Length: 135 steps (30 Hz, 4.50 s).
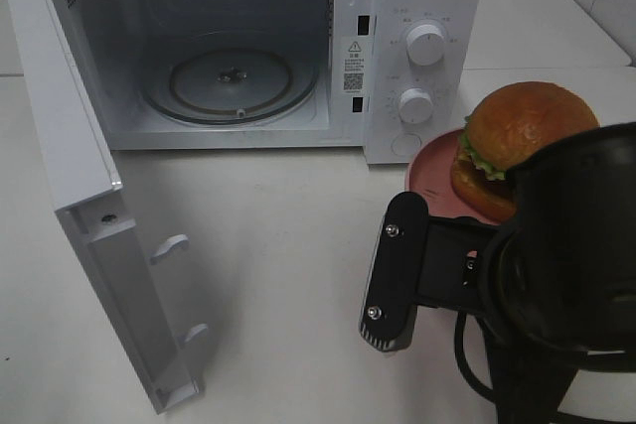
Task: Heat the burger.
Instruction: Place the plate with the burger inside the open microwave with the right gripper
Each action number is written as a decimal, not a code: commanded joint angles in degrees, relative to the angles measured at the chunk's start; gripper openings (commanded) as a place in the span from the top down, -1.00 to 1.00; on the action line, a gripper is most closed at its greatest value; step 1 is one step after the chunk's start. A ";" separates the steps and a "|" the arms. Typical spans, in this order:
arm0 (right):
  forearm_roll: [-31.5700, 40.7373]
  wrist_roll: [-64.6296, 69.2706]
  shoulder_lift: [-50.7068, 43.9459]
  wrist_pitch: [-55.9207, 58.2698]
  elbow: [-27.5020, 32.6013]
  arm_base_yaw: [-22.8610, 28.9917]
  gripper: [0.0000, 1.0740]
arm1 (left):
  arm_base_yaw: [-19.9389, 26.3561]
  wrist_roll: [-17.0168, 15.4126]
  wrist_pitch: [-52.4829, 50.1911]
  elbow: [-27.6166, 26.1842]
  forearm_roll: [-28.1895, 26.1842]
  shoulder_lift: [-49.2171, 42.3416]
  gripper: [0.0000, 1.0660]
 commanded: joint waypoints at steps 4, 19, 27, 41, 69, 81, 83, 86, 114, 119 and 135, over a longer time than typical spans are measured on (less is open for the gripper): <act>-6.99 -3.90 -0.34 -0.97 0.23 0.23 1.00 | -0.34 -0.29 -0.57 0.23 -0.11 -1.32 -0.88; -8.25 -10.49 -0.34 -7.91 0.23 0.23 0.98 | -0.34 -0.29 -0.57 0.23 -0.11 -1.32 -0.88; -8.25 -17.70 -0.34 -12.78 0.23 0.23 0.98 | -0.34 -0.29 -0.57 0.23 -0.11 -1.32 -0.88; -8.14 -28.19 -0.34 -19.77 0.23 0.00 0.93 | -0.34 -0.29 -0.57 0.23 -0.11 -1.32 -0.88; -7.10 -42.17 -0.34 -31.40 0.23 -11.00 1.00 | -0.34 -0.29 -0.57 0.23 -0.11 -1.32 -0.88; 5.33 -64.29 -0.34 -37.01 -0.74 -19.54 1.00 | -0.34 -0.29 -0.57 0.23 -0.11 -1.32 -0.88; 7.22 -67.49 -0.34 -37.01 -1.72 -20.45 1.00 | -0.34 -0.29 -0.57 0.23 -0.11 -1.32 -0.88; 10.37 -71.22 -0.34 -37.01 -3.27 -21.77 1.00 | -0.34 -0.29 -0.57 0.23 -0.11 -1.32 -0.88; 40.79 -108.12 -0.34 -37.07 -4.93 -29.97 1.00 | -0.34 -0.29 -0.57 0.23 -0.11 -1.32 -0.88; 40.79 -107.31 -0.34 -37.07 -4.93 -29.91 1.00 | -0.34 -0.29 -0.57 0.23 -0.11 -1.32 -0.88; 37.87 -106.57 -0.17 -43.49 -4.93 -27.62 1.00 | -0.34 -0.29 -0.57 0.23 -0.11 -1.32 -0.88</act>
